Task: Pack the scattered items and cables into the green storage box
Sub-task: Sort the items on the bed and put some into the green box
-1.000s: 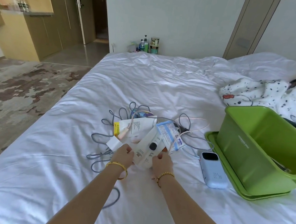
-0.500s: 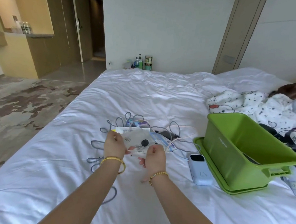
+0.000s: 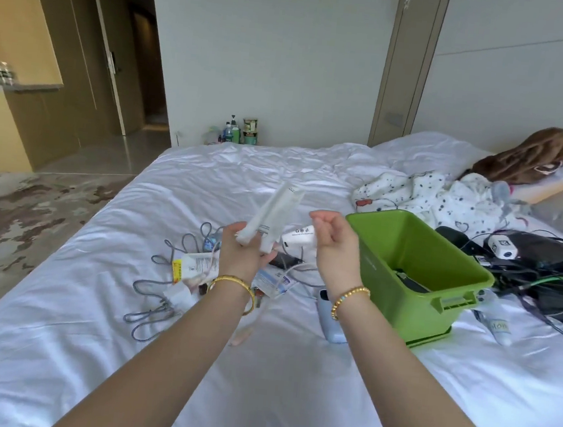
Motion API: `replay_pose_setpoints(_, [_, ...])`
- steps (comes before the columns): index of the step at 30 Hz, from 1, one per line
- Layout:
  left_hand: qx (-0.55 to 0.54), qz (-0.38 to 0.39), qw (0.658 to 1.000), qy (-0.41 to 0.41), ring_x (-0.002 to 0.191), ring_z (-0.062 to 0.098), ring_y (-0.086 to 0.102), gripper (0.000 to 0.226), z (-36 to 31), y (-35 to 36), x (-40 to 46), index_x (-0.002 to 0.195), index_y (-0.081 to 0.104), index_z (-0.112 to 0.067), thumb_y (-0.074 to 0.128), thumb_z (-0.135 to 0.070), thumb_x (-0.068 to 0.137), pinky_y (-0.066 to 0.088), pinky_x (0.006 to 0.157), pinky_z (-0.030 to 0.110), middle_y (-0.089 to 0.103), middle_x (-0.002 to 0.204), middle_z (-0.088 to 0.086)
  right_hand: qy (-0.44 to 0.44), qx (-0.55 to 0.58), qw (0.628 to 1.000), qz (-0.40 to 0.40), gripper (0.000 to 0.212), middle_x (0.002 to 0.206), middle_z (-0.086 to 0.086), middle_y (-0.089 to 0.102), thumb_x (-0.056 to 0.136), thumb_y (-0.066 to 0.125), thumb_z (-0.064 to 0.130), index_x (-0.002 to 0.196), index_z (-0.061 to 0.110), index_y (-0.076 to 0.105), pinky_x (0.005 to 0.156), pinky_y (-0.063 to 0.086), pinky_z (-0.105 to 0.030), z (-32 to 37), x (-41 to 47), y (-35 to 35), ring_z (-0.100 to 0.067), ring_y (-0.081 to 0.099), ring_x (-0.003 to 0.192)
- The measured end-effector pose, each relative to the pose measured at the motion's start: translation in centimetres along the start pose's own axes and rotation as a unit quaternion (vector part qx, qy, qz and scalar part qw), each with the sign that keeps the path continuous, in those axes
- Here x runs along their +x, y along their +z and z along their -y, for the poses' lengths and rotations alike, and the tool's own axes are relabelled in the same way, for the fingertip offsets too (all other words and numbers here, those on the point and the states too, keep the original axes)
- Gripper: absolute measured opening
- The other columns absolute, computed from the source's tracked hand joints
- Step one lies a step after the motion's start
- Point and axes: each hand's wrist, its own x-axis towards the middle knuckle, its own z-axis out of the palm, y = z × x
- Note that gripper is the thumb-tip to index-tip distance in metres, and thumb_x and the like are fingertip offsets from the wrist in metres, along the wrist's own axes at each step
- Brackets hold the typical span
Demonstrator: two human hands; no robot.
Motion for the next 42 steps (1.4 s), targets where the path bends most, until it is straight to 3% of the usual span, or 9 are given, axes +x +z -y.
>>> replay_pose_setpoints(14, [0.041,0.183,0.971,-0.148,0.090,0.029,0.062,0.017,3.7,15.5,-4.3,0.087,0.048,-0.006,0.037,0.006,0.093,0.057,0.069,0.023,0.046,0.131,0.029,0.009,-0.069,0.988,-0.137,0.022,0.066,0.007,0.048,0.096,0.042,0.007,0.087,0.019,0.058,0.064,0.043,-0.025,-0.8,4.3,-17.5,-0.008,0.043,0.058])
replay_pose_setpoints(20, [0.197,0.282,0.936,-0.073,0.099,0.007,0.051,0.037,6.4,18.1,-3.9,0.130,0.042,-0.011,0.047,-0.019,0.094,0.042,0.088,0.025,0.047,0.130,0.003,0.016,-0.094,0.986,-0.137,0.021,0.069,0.012,0.049,0.096,0.040,0.006,0.098,0.009,0.061,0.072,0.044,-0.025,-2.5,6.0,-19.6,-0.002,0.044,0.063])
replay_pose_setpoints(24, [0.520,0.345,0.780,0.039,0.126,0.024,0.038,0.046,7.9,18.9,-2.5,0.142,0.032,-0.023,0.029,-0.033,0.097,0.033,0.097,0.030,0.040,0.138,0.008,0.121,-0.261,0.957,-0.040,0.030,0.096,-0.003,0.062,0.096,0.038,0.007,0.121,0.009,0.054,0.057,0.044,-0.022,-3.4,7.7,-20.8,-0.010,0.049,0.062])
replay_pose_setpoints(26, [0.671,0.354,0.649,0.064,0.144,0.034,0.007,0.046,8.9,18.6,-1.7,0.139,0.039,-0.026,0.022,-0.034,0.097,0.013,0.115,0.049,0.012,0.157,0.016,0.221,-0.503,0.829,0.101,0.036,0.117,-0.011,0.059,0.093,0.036,0.001,0.125,0.010,0.051,0.090,0.048,-0.040,-4.5,7.9,-21.4,-0.024,0.059,0.096])
replay_pose_setpoints(28, [0.730,0.363,0.573,0.085,0.146,0.031,-0.007,0.048,9.6,18.2,-1.1,0.137,0.045,-0.025,0.020,-0.037,0.097,-0.002,0.115,0.057,-0.002,0.160,0.007,0.248,-0.639,0.708,0.171,0.045,0.117,-0.008,0.057,0.088,0.035,-0.003,0.124,0.015,0.054,0.115,0.015,-0.054,-5.1,7.5,-21.4,-0.030,0.041,0.127])
replay_pose_setpoints(31, [0.752,0.386,0.521,0.119,0.146,0.028,0.000,0.050,10.1,18.3,-0.9,0.131,0.053,-0.020,0.019,-0.036,0.098,-0.005,0.115,0.057,0.016,0.158,0.002,0.186,-0.663,0.713,0.132,0.049,0.110,-0.004,0.064,0.083,0.035,-0.004,0.119,0.021,0.060,0.115,-0.005,-0.055,-5.5,7.3,-21.2,-0.026,0.046,0.123])
replay_pose_setpoints(36, [0.693,0.335,0.600,0.216,0.133,0.030,0.031,0.039,10.6,18.3,-1.6,0.110,0.065,-0.013,0.031,-0.026,0.095,0.017,0.112,0.048,0.050,0.136,0.007,0.165,-0.625,0.750,0.139,0.045,0.076,-0.001,0.060,0.084,0.033,0.001,0.106,0.018,0.068,0.113,-0.013,-0.058,-5.9,7.0,-20.4,-0.025,0.061,0.097])
replay_pose_setpoints(39, [0.593,0.274,0.703,0.281,0.117,0.030,0.046,0.029,10.6,16.6,-1.3,0.107,0.064,-0.011,0.040,-0.018,0.093,0.032,0.100,0.035,0.059,0.122,0.008,0.081,-0.578,0.809,0.073,0.043,0.083,0.000,0.064,0.085,0.034,0.002,0.105,0.021,0.067,0.114,-0.011,-0.057,-6.1,6.2,-19.5,-0.026,0.056,0.105])
replay_pose_setpoints(42, [0.563,0.244,0.740,0.274,0.116,0.030,0.046,0.030,10.4,14.1,-0.6,0.115,0.062,-0.009,0.043,-0.011,0.091,0.033,0.102,0.032,0.057,0.123,0.012,-0.011,-0.538,0.843,0.017,0.037,0.105,-0.002,0.066,0.084,0.040,0.000,0.102,0.016,0.068,0.116,-0.005,-0.054,-6.3,5.4,-17.2,-0.026,0.050,0.113])
